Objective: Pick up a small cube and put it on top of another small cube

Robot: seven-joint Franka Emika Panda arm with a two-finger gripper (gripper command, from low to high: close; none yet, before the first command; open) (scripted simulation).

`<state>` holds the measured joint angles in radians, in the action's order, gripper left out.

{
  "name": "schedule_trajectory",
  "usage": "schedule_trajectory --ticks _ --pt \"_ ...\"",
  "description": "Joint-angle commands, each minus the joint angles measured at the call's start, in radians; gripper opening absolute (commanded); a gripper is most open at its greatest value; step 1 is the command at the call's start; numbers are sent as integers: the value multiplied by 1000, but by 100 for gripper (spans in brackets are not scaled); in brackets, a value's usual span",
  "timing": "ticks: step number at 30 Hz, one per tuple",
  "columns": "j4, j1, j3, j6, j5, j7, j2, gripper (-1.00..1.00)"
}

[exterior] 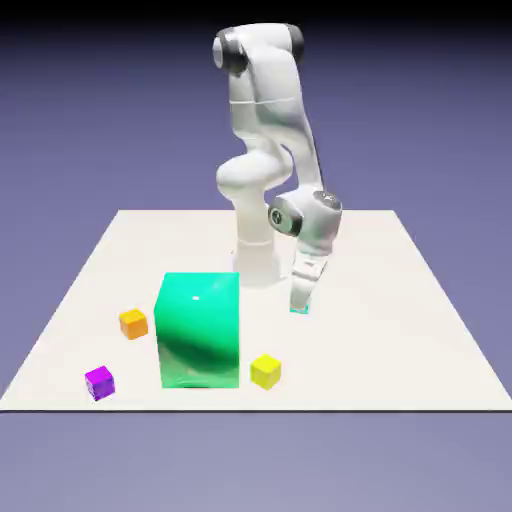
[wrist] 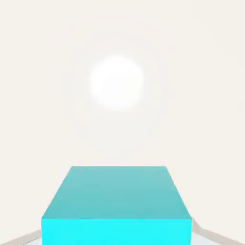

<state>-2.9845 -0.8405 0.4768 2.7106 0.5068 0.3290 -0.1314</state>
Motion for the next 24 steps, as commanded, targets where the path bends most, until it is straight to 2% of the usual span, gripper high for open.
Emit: schedule_trajectory --ticks 1,15,22,23,24 --pt "36 14 4 -15 -24 -38 18 -100" --pt "513 196 60 -212 -348 -532 261 -100" --pt "505 280 -24 -24 -455 -603 450 -100" --pt "505 280 -24 -24 -455 -603 450 100" --pt "505 280 -24 -24 -455 -603 450 100"
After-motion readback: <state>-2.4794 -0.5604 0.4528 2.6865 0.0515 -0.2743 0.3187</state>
